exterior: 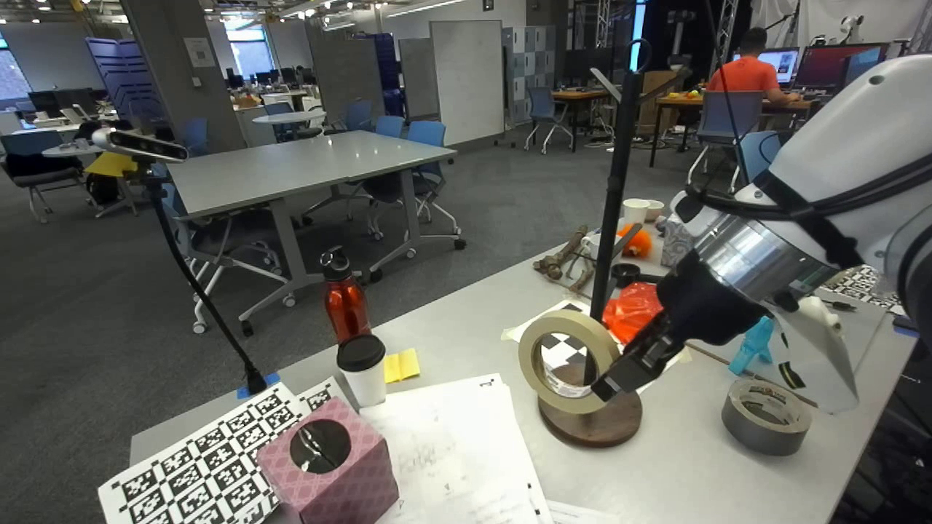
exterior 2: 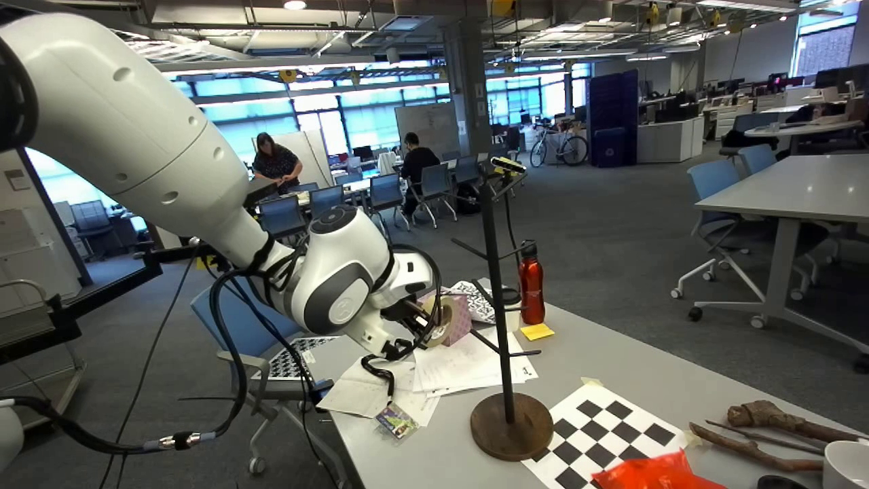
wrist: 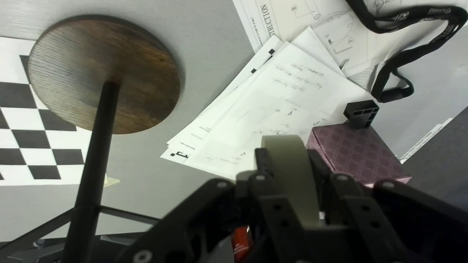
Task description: Put the masking tape on the table
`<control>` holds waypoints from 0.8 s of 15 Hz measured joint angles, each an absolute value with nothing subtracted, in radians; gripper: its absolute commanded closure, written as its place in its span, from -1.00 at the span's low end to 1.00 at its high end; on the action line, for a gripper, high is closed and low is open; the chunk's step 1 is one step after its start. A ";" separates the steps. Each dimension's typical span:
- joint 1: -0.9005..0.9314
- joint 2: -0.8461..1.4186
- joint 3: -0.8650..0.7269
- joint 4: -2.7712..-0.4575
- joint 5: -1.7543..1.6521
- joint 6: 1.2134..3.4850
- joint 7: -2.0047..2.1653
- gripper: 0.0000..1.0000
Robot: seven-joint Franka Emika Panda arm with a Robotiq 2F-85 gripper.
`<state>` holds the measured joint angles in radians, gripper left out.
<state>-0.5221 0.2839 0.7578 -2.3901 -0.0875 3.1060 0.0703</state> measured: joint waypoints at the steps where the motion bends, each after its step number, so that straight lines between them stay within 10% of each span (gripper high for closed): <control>1: -0.546 0.284 0.783 -2.398 -0.088 3.105 0.065 0.86; 12: -0.763 0.274 0.943 -2.445 -0.088 2.900 -0.021 0.86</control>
<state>-0.7630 0.2744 0.9435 -2.4450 -0.0876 2.9000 -0.0214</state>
